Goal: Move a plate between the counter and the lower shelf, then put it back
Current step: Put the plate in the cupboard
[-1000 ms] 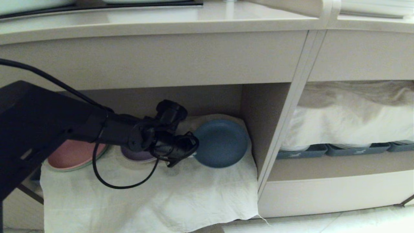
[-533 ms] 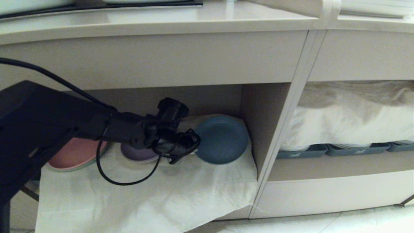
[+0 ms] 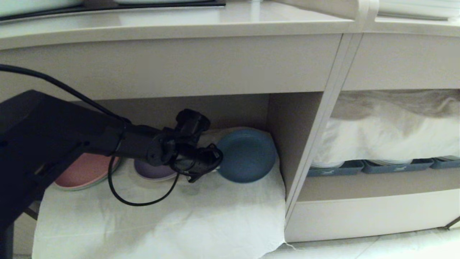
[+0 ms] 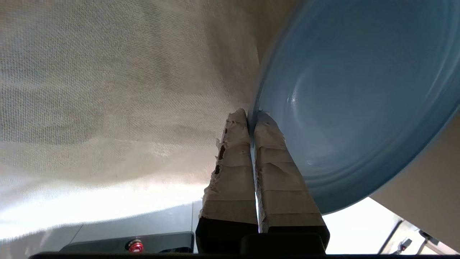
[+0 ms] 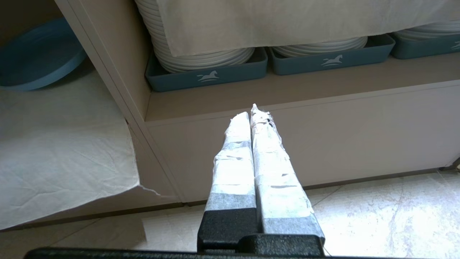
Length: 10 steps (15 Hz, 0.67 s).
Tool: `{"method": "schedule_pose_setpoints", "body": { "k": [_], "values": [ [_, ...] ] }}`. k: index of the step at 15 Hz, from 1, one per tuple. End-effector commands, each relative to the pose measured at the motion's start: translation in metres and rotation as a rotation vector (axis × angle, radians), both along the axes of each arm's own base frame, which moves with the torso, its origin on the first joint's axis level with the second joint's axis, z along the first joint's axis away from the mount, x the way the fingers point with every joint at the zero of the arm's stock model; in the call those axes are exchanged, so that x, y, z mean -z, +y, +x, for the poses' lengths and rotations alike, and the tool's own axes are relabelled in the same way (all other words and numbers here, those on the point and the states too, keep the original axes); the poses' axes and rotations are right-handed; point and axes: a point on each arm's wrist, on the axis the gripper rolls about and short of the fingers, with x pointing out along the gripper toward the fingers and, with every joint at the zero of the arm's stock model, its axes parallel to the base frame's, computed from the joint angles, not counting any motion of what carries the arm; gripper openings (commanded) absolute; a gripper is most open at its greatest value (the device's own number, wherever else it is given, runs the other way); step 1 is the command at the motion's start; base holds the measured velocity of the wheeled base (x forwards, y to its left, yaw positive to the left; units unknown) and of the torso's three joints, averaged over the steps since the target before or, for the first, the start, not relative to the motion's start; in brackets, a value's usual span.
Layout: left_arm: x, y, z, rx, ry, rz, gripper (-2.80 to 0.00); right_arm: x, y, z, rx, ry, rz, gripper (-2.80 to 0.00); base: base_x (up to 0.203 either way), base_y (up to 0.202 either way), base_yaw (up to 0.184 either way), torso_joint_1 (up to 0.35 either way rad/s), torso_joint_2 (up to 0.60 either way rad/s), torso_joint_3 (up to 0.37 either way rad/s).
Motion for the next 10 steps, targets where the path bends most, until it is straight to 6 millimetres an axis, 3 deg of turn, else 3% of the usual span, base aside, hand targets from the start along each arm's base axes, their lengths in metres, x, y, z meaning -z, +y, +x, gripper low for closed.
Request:
{"method": "schedule_pose_setpoints", "body": {
  "k": [1,5,6,10],
  "values": [
    [0.0019,-0.0007,0.0009,-0.005,0.005,0.001,-2.8,0.0,0.0,0.0,0.0,0.0,0.0,-2.8,0.0,0.0,0.0,0.0,0.0,0.0],
    [0.0015,-0.0003,0.0014,-0.007,0.003,0.0,-2.8,0.0,0.0,0.0,0.0,0.0,0.0,-2.8,0.0,0.0,0.0,0.0,0.0,0.0],
    [0.0018,-0.0007,0.0009,-0.005,0.004,0.001,0.0,0.0,0.0,0.0,0.0,-0.001,0.001,-2.8,0.0,0.0,0.0,0.0,0.0,0.0],
    [0.0009,-0.0001,0.0015,-0.014,-0.003,0.006,0.0,0.0,0.0,0.0,0.0,-0.001,0.001,-2.8,0.0,0.0,0.0,0.0,0.0,0.0]
  ]
}}
